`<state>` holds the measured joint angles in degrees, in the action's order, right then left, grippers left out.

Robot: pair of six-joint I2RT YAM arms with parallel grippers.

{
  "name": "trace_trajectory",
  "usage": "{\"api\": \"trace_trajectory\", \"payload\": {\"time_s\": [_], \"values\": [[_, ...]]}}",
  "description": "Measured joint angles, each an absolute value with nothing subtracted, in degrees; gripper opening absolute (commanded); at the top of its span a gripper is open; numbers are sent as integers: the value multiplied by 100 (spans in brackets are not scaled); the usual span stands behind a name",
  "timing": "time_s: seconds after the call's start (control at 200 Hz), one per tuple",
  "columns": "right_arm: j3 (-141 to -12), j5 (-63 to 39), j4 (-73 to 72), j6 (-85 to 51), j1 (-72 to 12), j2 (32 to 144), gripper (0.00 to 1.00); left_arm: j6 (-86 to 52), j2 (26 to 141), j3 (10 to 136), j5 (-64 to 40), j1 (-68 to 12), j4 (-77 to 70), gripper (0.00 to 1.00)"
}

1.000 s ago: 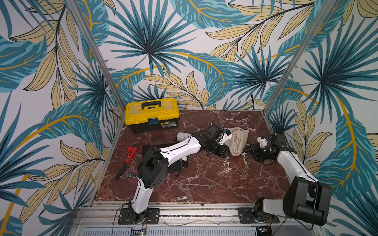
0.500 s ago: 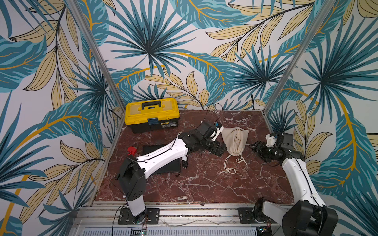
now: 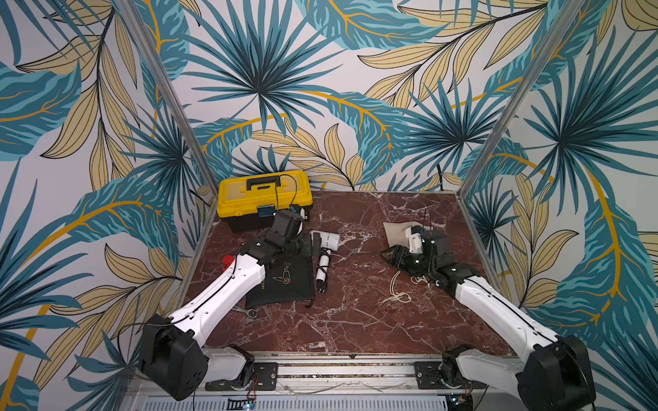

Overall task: Pack away hair dryers
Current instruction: Move the hair dryer to the center of the board.

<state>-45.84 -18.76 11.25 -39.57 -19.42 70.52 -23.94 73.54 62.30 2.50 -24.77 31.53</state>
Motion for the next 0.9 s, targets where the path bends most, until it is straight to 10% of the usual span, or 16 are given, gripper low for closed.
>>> {"api": "trace_trajectory", "payload": {"time_s": [0.456,0.901], "values": [[-6871,-1787,620,-4032,-3402,10429,63,-2543,7736,5594,-775,-1057,2860,96],[-7767,-1846,1542,-4034,-3756,11419,61,-2292,8289,5843,-1457,-904,2792,94]]}}
